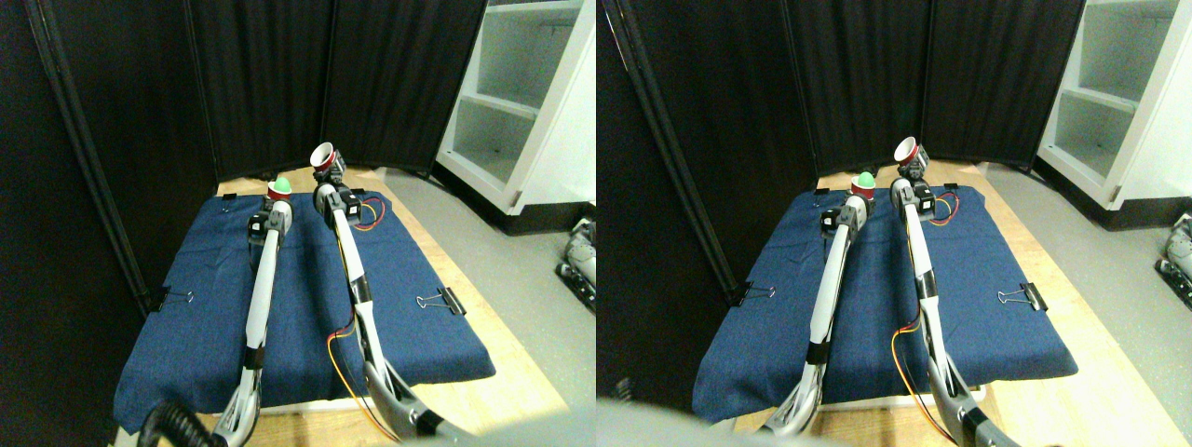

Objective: Pour (bimanual)

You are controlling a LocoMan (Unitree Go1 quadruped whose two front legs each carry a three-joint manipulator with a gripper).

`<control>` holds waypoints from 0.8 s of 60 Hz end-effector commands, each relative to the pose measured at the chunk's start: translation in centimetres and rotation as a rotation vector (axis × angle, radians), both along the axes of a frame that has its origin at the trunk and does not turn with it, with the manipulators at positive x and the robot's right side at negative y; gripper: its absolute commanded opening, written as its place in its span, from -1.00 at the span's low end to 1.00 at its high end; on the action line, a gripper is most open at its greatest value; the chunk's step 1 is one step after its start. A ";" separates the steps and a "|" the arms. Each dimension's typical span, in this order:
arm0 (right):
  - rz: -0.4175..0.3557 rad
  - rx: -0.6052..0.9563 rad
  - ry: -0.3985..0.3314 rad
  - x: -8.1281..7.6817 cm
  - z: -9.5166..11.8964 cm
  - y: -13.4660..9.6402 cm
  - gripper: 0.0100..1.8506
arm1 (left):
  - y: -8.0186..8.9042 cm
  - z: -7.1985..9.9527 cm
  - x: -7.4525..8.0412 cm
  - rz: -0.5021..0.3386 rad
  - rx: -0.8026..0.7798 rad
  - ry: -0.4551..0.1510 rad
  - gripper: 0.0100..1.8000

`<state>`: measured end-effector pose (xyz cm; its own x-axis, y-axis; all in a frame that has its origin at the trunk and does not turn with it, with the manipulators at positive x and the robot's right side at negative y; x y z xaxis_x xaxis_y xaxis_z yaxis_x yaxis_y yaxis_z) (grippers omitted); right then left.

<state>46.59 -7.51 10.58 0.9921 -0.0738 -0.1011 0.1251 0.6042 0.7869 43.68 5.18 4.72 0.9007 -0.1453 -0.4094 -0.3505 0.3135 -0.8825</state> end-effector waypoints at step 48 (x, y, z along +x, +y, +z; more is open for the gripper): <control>-0.140 0.326 -0.009 -2.1 -2.8 -2.4 -0.65 | 3.8 -1.6 0.9 0.080 0.003 -0.114 -0.64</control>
<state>44.62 -9.66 6.82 0.9708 -0.1636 -0.1756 0.2203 0.3170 0.9225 44.27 8.97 2.94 0.9374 -0.0740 -0.3402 -0.3034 0.3057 -0.9025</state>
